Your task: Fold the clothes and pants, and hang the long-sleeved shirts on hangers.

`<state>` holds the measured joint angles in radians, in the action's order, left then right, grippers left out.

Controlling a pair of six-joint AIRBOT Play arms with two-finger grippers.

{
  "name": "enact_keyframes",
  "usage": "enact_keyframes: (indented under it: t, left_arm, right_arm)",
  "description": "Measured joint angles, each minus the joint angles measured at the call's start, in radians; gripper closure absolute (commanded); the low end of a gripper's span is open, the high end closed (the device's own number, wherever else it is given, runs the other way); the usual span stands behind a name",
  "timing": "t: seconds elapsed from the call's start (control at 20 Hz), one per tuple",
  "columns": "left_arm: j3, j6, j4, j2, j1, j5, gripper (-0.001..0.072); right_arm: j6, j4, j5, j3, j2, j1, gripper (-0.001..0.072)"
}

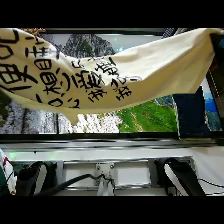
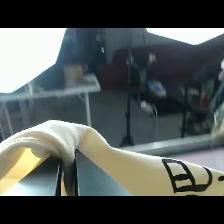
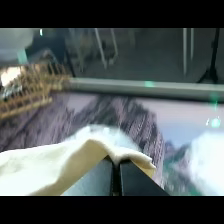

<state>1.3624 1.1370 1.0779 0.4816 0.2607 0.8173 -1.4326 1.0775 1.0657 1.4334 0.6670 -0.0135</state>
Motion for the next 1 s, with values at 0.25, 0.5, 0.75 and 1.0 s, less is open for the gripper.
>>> enact_keyframes:
  t: [0.25, 0.5, 0.75, 1.0]
  left_arm:
    - [0.0, 0.0, -0.015, 0.228, -0.018, 0.157, 0.069]
    - [-0.001, -0.006, 0.055, 0.642, -0.139, 0.192, 0.0573]
    - [0.0, 0.129, 0.148, 0.955, -0.207, 0.049, 0.0051]
    - [-0.007, 0.201, 0.173, 0.994, -0.113, 0.144, 0.039]
  right_arm:
    - [-0.053, -0.018, 0.022, -0.21, 0.068, 0.0, 0.0689]
    - [-0.072, -0.042, -0.188, -0.445, 0.269, 0.045, 0.046]
    - [-0.097, -0.07, -0.318, -0.34, 0.632, 0.027, 0.029]
    - [-0.066, -0.048, -0.193, -0.272, 0.715, 0.015, 0.0376]
